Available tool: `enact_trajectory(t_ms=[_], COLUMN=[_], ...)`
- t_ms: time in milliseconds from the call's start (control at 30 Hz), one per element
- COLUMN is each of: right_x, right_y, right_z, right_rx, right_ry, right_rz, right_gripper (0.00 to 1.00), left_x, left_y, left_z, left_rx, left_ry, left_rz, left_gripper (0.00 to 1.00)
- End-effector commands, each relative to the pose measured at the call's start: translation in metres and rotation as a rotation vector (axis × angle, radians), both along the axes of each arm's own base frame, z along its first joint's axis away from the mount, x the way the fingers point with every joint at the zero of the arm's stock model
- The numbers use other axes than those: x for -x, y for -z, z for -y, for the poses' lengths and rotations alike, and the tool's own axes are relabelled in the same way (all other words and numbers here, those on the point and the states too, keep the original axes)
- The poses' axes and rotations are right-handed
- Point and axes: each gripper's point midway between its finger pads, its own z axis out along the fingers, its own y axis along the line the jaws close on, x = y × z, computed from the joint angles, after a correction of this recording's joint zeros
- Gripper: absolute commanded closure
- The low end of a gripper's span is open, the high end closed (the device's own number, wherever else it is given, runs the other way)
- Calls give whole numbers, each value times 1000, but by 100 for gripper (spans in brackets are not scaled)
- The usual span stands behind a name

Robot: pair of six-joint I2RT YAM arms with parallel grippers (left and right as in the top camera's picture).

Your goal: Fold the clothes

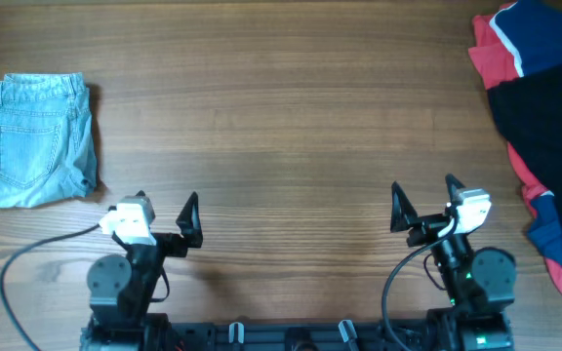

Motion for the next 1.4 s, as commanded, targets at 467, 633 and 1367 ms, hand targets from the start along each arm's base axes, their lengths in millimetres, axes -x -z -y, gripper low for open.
enact_trajectory(t_ms=[467,633,1367], right_x=[-78,-124,-212], right_y=[-28,-13,156], right_z=[-3,67,232], right_rx=[121,127,269], right_ry=[-20,402,728], right_rz=[-626,-597,-612], right_gripper=[0,0,18], left_x=[-2,-3,-11], left_y=[-39,-39,-48], left_z=[27,26,27], left_rx=[81,80,79], left_ry=[133,132,135], left_rz=[-515,-515,-464], left_gripper=[0,0,0])
